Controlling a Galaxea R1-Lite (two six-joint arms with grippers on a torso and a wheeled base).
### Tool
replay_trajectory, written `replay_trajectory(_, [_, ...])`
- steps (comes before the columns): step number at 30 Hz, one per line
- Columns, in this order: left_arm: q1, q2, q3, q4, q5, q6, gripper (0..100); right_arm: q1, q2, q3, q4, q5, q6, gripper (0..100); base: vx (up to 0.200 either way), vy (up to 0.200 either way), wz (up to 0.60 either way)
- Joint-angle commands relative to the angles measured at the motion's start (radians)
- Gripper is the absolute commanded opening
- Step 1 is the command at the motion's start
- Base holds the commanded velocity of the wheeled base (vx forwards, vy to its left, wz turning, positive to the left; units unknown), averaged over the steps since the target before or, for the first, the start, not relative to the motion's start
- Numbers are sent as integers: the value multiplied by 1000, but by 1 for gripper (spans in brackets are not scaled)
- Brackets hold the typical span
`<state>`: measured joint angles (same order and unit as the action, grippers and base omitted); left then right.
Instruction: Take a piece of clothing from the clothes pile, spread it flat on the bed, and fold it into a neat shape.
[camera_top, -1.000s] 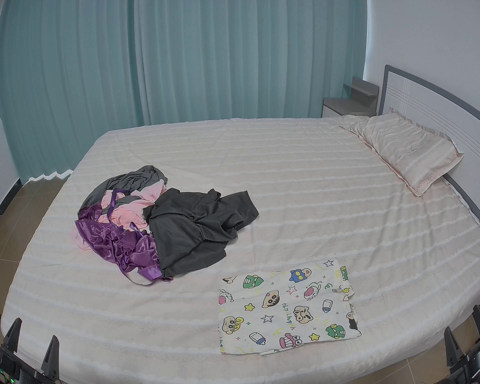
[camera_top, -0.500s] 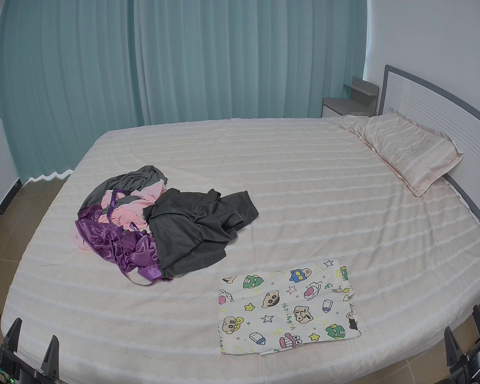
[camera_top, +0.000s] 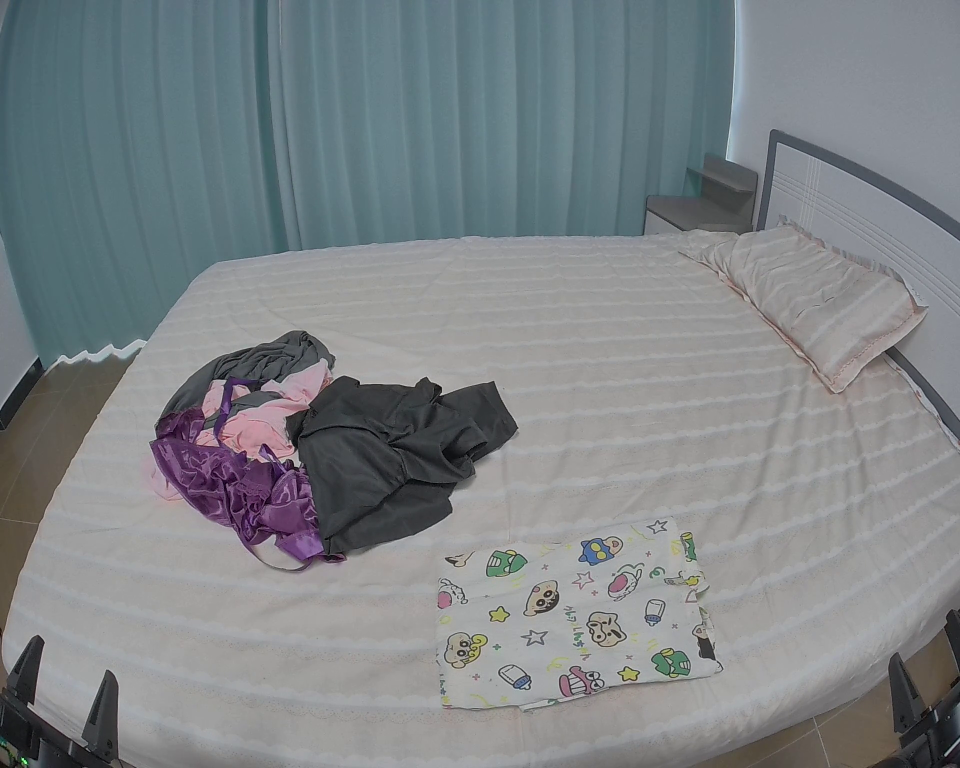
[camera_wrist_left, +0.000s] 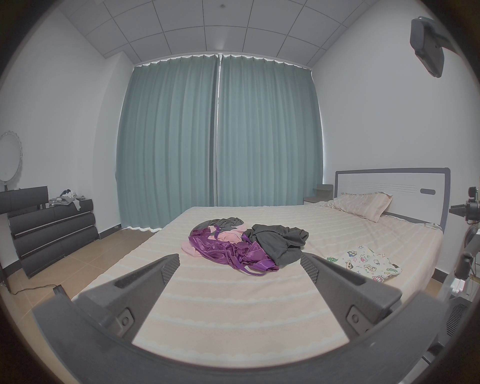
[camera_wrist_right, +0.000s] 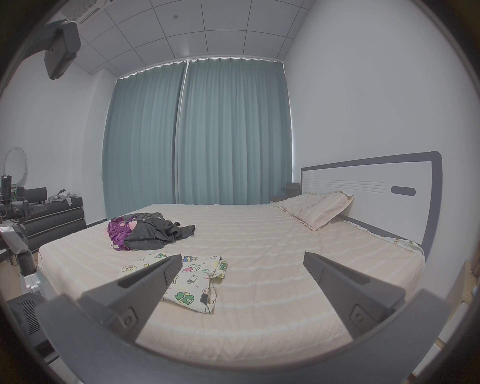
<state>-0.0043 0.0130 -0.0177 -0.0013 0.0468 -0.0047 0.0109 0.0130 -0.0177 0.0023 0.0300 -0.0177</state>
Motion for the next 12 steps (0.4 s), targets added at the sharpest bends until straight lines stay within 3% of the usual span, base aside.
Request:
replay_trajectory(1, [0, -13, 18, 0, 1, 0, 100, 0, -13, 18, 1, 1, -1, 100, 0, 0, 0])
replay_trajectory(12, [0, -13, 18, 0, -1, 3, 100, 0, -13, 18, 1, -1, 1, 100, 0, 0, 0])
